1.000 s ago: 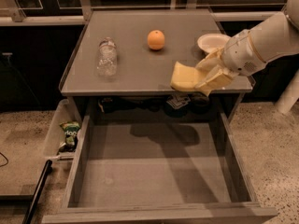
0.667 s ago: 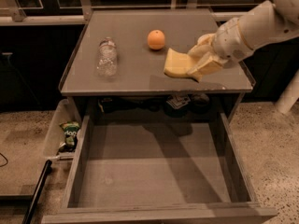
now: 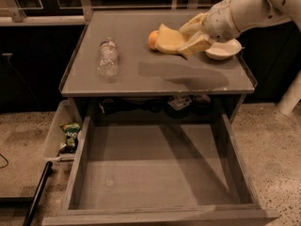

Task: Pick sponge from top drawer and place on counter

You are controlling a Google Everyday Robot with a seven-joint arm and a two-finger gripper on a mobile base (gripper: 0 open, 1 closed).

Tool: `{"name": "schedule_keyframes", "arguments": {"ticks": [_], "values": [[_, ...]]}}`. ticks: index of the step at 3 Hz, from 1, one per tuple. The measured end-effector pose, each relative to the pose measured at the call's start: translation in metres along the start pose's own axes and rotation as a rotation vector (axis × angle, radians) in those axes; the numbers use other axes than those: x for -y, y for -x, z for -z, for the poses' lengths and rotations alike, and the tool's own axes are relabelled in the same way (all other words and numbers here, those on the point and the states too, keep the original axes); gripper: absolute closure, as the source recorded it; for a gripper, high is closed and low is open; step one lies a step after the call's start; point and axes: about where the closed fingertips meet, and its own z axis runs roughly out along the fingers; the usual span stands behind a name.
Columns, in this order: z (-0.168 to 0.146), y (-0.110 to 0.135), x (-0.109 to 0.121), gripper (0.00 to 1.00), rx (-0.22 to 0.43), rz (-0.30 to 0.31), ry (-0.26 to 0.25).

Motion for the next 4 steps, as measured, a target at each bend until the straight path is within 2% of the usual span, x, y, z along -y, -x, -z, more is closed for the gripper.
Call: {"name": "schedule_keyframes", "arguments": {"ticks": [1,2,4], "values": [[-0.016,-0.012,0.006,1.0,0.0,-0.037,0.049],[-0.03,-0.032,0.003,1.0,-0.057,-0.097,0.137],[-0.055,-0.056,-0.007,1.0,-0.166,-0.168,0.237]]}}
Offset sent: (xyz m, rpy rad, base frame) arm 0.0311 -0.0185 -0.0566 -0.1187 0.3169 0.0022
